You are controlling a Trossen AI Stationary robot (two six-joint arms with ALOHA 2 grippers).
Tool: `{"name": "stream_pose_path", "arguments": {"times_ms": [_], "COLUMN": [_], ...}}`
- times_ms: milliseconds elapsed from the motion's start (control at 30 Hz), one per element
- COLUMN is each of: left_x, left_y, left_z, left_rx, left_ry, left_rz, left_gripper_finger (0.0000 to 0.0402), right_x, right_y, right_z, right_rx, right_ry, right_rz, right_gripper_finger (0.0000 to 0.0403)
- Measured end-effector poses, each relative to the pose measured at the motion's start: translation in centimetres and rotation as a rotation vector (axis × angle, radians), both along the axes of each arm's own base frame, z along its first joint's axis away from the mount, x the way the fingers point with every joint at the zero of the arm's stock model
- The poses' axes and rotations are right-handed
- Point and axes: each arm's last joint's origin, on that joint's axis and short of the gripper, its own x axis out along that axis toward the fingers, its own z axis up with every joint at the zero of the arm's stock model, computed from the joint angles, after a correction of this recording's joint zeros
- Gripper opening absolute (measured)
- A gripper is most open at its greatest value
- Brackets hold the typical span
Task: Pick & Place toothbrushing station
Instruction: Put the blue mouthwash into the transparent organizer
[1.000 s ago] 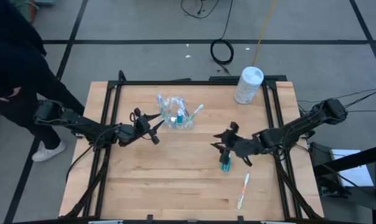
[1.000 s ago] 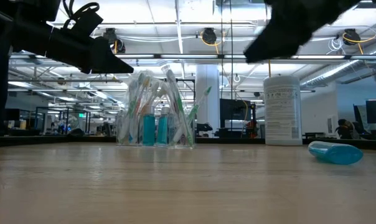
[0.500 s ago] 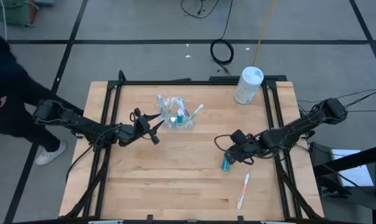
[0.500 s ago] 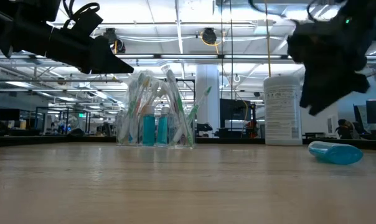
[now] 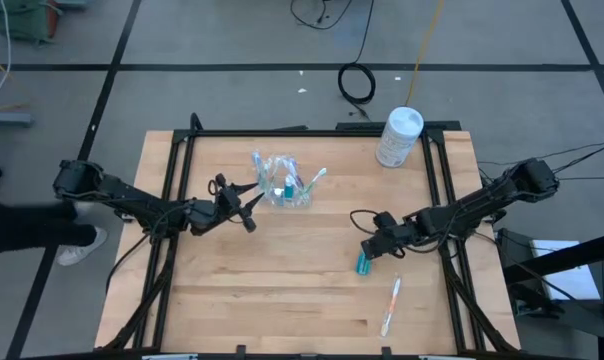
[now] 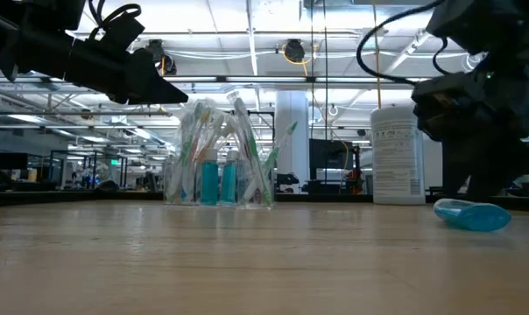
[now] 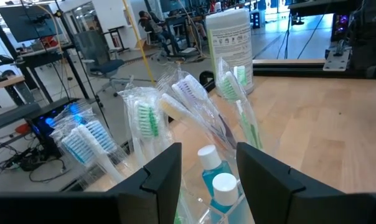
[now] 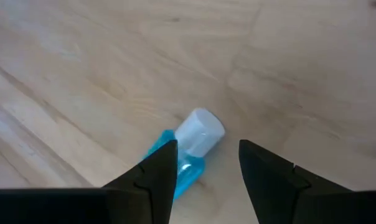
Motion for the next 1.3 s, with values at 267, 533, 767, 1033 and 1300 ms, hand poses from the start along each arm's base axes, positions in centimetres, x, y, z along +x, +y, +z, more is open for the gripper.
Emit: {"name": "stream_pose_path", "arguments": {"times_ms": [267, 533, 767, 1033, 1300], "left_x": [0.0, 0.0, 0.0, 0.0, 0.0], "left_y": [0.0, 0.0, 0.0, 0.0, 0.0], "left_z": [0.0, 0.0, 0.0, 0.0, 0.0], "left_rx": [0.001, 0.002, 0.002, 0.002, 0.002], "left_ry": [0.001, 0.001, 0.001, 0.001, 0.001], "left_rz": [0.000, 0.000, 0.000, 0.000, 0.001], "left_gripper_finger": [0.0157, 0.0157, 0.0157, 0.0157, 0.0157], "right_x": [-0.8, -1.4, -1.4, -1.1, -0.4], "right_y": [-0.5, -0.7, -0.9, -0.9, -0.6], "right_z": [-2.2, -3.3, -3.4, -3.6, -4.5], "right_rx": [0.039, 0.058, -0.016, -0.027, -0.026], "right_ry": [-0.106, -0.215, -0.249, -0.255, -0.263], "right_rz": [-0.011, -0.011, -0.001, -0.006, 0.021], "right_gripper_finger": [0.0166, 0.0166, 0.0166, 0.0166, 0.0162]}}
